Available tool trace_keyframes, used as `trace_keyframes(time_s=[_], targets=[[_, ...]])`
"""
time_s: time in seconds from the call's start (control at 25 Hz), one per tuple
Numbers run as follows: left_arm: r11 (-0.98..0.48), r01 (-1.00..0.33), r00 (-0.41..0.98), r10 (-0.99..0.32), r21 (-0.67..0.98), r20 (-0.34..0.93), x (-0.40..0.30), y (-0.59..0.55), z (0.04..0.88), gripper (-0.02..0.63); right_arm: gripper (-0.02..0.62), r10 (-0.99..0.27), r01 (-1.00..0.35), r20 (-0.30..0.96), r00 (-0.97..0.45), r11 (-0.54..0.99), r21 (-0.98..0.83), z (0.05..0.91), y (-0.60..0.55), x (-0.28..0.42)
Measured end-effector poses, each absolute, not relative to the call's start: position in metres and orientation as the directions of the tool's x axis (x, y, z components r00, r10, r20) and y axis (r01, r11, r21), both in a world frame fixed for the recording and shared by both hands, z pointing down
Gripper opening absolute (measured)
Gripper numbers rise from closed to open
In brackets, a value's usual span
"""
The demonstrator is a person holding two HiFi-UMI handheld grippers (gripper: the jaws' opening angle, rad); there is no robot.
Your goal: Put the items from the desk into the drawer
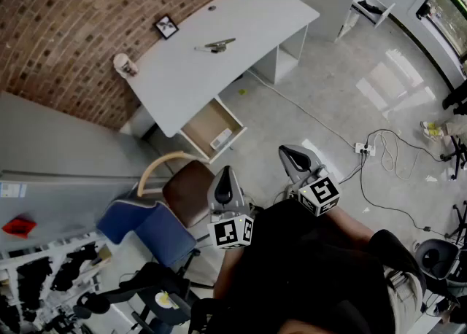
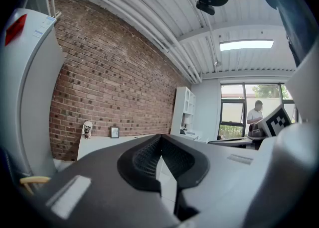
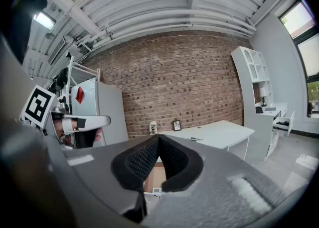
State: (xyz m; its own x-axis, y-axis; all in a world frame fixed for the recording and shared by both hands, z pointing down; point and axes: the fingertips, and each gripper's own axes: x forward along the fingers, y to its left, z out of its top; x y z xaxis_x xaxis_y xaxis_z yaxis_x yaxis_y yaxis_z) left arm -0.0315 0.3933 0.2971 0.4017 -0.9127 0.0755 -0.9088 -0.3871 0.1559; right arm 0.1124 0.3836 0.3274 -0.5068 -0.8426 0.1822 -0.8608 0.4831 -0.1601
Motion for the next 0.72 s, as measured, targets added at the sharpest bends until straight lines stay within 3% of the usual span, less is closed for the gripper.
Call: trace_keyframes(time_s=[0.72], targets=[[-0.390, -0.905, 0.406, -0.910, 0.168, 0.078, -0.0222, 0.3940, 0.2973, 0.011, 0.003, -0.831, -0.845, 0.156, -0.533, 0.515, -0.146, 0.3245, 0.3894, 0.1109]])
